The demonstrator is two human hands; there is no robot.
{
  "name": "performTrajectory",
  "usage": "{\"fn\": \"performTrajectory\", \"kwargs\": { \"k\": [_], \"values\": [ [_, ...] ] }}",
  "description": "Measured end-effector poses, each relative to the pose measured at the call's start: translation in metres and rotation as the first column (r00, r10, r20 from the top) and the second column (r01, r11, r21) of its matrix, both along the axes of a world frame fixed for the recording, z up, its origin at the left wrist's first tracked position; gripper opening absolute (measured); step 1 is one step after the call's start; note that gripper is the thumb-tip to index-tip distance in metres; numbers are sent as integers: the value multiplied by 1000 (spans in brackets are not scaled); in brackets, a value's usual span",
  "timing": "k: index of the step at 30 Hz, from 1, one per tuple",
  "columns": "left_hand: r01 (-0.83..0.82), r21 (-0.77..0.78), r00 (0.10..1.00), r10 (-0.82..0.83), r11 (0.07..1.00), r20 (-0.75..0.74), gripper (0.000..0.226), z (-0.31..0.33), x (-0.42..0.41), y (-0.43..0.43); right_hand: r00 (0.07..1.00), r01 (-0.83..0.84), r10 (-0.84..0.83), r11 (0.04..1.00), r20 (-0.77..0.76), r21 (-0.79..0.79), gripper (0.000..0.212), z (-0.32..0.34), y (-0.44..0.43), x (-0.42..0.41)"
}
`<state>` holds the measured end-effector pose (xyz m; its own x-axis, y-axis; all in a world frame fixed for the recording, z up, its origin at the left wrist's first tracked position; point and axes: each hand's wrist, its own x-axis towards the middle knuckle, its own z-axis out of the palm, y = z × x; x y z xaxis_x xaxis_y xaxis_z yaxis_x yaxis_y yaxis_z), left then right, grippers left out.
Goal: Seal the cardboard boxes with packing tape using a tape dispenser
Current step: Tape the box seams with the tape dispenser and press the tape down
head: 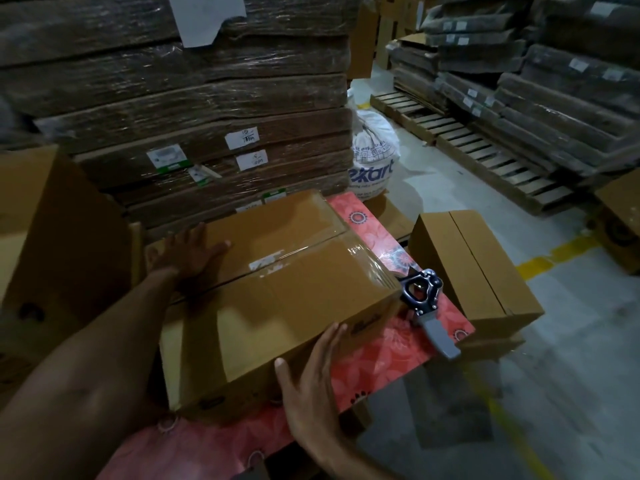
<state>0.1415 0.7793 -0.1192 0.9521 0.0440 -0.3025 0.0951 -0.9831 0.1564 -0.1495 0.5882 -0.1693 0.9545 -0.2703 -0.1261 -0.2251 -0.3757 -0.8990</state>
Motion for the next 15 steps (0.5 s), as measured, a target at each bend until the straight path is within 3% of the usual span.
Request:
{"fn": "performTrajectory", "kwargs": {
  "k": [4,10,15],
  "values": [
    [-27,32,999,28,999,-27,116,-13,19,25,999,-43,43,999,-8,18,106,8,3,12],
    [-150,-38,988,149,988,-32,93,19,-12,9,996,-90,91,995,-4,53,120,9,-26,70],
    [-133,-21,991,132,991,-38,98,20,-13,14,980,-197,199,976,-16,89,123,8,-71,113]
  ]
}}
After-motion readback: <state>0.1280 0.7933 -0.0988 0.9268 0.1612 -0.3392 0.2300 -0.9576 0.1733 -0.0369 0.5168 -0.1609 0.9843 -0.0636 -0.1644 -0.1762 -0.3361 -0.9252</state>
